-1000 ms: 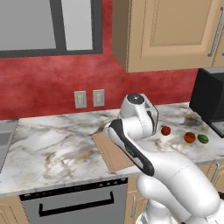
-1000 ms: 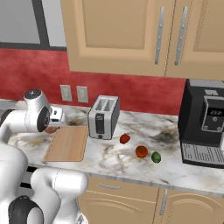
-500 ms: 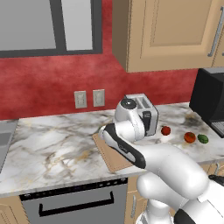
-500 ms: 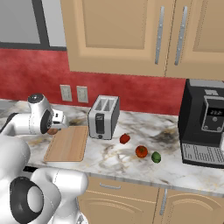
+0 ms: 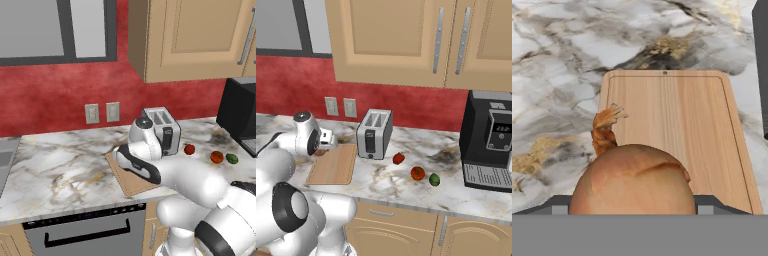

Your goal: Place the avocado, onion, tomato, and bell pepper on the cutting board.

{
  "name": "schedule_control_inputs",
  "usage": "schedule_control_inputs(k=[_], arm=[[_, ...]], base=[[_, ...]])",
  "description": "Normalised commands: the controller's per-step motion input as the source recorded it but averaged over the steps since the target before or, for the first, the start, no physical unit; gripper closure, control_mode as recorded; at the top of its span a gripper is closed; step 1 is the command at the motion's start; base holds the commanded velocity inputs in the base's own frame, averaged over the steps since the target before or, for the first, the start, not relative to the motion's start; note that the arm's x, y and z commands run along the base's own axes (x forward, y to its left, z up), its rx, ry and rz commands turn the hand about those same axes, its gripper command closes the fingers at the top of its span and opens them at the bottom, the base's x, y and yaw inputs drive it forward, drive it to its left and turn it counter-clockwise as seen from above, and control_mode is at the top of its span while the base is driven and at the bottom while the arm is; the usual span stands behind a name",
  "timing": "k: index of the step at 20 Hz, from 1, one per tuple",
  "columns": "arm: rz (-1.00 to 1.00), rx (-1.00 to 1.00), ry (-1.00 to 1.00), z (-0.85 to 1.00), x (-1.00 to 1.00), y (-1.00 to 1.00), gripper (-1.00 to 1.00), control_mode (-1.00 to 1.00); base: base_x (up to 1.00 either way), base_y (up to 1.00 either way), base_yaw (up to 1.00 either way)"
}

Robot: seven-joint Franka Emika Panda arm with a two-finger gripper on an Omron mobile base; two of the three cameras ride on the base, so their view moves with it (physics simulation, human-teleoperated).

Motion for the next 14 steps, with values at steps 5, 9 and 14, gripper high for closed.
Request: schedule_control_inputs(k=[5,9,14], arm=[[0.0,0.0,0.01,-0.33,0.06,0.0,1.0,-1.0],[0.0,0.01,0.02,-0.34,0.11,0.0,1.0,-1.0],[0.0,0.02,0.03,-0.32,0.17,0.0,1.0,-1.0]], base=[[0.0,0.0,0.0],[0.0,0.0,0.0],[0.0,0.0,0.0]])
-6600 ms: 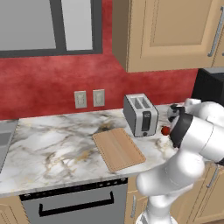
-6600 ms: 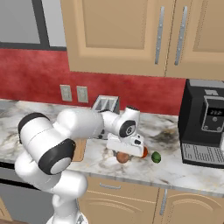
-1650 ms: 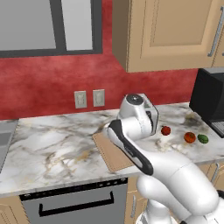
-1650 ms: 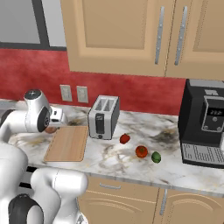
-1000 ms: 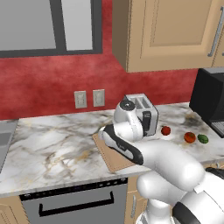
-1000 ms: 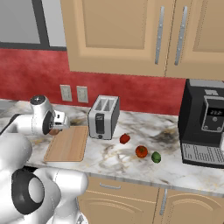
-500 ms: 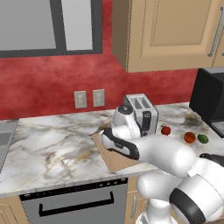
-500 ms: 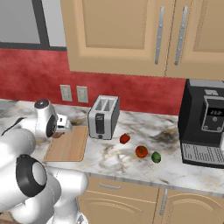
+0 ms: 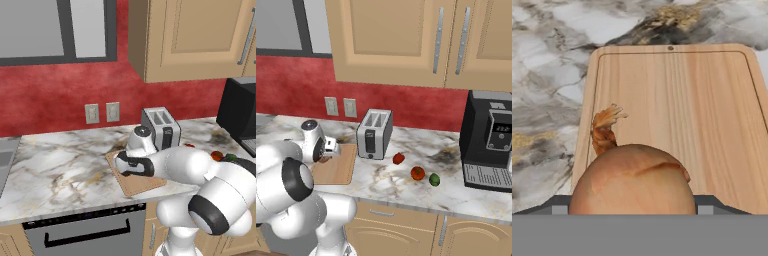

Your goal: Place the avocado, onion, tomato, and bell pepper on the cutting board.

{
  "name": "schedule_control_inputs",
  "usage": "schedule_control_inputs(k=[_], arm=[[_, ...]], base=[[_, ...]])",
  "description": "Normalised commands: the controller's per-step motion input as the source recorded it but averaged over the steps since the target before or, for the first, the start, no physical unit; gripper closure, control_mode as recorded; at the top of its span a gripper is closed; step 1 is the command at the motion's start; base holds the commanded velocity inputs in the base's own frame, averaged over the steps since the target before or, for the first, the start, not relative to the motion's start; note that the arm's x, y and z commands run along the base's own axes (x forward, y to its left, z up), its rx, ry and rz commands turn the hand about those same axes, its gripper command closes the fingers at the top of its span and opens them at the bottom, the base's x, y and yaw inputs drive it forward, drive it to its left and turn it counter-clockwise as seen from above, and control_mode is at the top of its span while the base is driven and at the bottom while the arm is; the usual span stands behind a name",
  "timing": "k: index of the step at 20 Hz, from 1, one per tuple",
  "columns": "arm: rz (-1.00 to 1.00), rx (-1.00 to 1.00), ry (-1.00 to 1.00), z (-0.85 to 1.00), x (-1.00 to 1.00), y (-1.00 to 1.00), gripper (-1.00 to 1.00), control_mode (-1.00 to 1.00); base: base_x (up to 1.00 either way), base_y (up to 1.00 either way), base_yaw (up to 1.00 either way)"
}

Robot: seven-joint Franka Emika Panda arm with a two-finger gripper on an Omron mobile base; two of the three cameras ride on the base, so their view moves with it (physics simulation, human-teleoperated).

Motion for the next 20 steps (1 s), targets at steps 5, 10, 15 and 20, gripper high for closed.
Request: schedule_control_inputs(k=[5,10,15,20], arm=[[0.0,0.02,0.02,-0.32,0.11,0.0,-1.0,-1.0],[0.0,0.02,0.0,-0.29,0.0,0.0,-1.0,-1.0],[0.0,0.02,0.0,-0.15,0.0,-0.04,-1.0,-1.0],[0.0,0.01,0.0,-0.07,0.0,-0.03,-1.0,-1.0]], base=[[0.0,0.0,0.0],[0.0,0.0,0.0],[0.0,0.0,0.0],[0.0,0.0,0.0]])
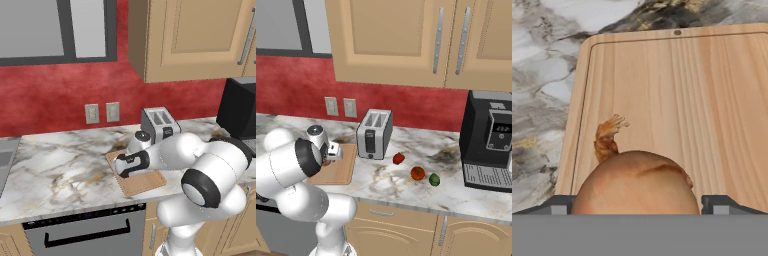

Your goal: Place the avocado, onion, tomato, and bell pepper on the cutting board.

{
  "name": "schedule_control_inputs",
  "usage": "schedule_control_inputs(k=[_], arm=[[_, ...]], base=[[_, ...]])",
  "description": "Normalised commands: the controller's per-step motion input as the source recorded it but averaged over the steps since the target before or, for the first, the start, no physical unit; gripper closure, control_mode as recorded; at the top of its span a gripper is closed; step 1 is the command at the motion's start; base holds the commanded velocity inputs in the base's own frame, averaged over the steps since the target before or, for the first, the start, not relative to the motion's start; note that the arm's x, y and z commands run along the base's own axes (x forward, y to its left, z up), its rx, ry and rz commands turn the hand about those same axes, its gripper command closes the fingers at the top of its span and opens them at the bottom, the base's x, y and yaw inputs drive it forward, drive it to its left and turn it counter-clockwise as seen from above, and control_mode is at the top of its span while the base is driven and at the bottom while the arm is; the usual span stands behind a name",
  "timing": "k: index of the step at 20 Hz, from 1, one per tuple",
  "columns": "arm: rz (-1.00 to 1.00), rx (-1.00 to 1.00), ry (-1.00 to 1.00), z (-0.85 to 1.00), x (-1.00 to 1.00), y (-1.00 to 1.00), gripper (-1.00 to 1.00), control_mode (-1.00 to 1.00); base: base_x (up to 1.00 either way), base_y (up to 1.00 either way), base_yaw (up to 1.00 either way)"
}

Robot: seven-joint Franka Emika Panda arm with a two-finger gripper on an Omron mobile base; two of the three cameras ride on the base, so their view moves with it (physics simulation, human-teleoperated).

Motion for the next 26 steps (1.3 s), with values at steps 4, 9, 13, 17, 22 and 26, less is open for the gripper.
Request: schedule_control_inputs(k=[4,9,13,17,22,26], arm=[[0.0,0.0,0.0,0.0,0.0,0.0,-1.0,-1.0],[0.0,0.0,0.0,0.05,-0.03,0.0,-1.0,-1.0],[0.0,0.0,0.0,0.22,-0.09,0.0,-1.0,-1.0],[0.0,0.0,0.0,0.26,-0.04,-0.01,-1.0,-1.0],[0.0,0.0,0.0,0.31,-0.02,-0.08,-1.0,-1.0],[0.0,0.0,0.01,0.42,-0.31,-0.38,-1.0,-1.0]], base=[[0.0,0.0,0.0],[0.0,0.0,0.0],[0.0,0.0,0.0],[0.0,0.0,0.0],[0.0,0.0,0.0],[0.0,0.0,0.0]])
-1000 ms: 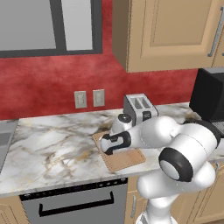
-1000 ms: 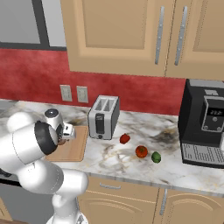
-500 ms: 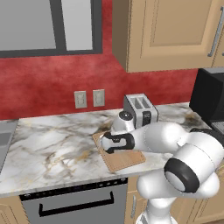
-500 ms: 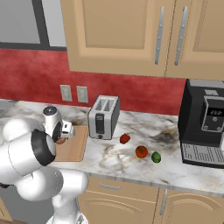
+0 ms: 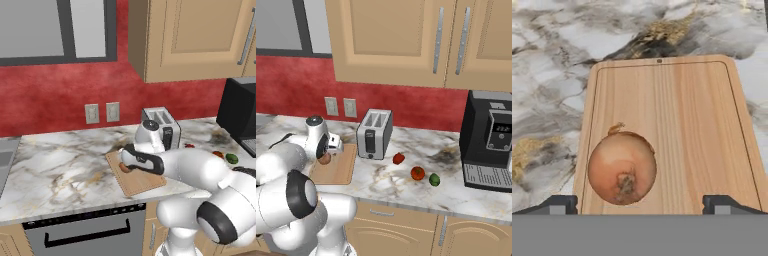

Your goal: Place the avocado, onion, tomato, and bell pepper on the cutting board.

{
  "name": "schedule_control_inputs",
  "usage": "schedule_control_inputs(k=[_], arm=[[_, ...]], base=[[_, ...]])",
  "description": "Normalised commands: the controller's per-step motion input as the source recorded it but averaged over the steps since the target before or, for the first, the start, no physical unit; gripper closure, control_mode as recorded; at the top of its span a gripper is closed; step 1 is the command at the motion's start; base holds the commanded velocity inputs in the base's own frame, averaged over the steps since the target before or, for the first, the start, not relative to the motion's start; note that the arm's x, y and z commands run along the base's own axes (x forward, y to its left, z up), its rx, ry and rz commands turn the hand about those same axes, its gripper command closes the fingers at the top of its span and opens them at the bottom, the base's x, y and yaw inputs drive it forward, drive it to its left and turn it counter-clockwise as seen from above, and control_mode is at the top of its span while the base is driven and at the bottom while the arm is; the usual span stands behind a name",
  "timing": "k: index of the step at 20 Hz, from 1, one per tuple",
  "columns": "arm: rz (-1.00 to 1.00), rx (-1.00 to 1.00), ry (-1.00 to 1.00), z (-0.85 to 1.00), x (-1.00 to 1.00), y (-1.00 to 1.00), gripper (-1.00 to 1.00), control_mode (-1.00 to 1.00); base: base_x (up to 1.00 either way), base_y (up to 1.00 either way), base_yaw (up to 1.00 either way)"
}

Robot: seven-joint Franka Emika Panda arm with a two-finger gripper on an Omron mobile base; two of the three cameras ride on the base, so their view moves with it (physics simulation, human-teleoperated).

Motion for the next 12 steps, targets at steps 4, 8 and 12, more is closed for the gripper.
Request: schedule_control_inputs(k=[4,8,12], arm=[[-0.01,0.0,0.01,0.37,-0.58,-0.44,-1.0,-1.0],[-0.02,0.0,0.0,0.34,-0.74,-0.47,-1.0,-1.0],[-0.03,0.0,0.0,0.39,-0.8,-0.53,-1.0,-1.0]], base=[[0.0,0.0,0.0],[0.0,0.0,0.0],[0.0,0.0,0.0]])
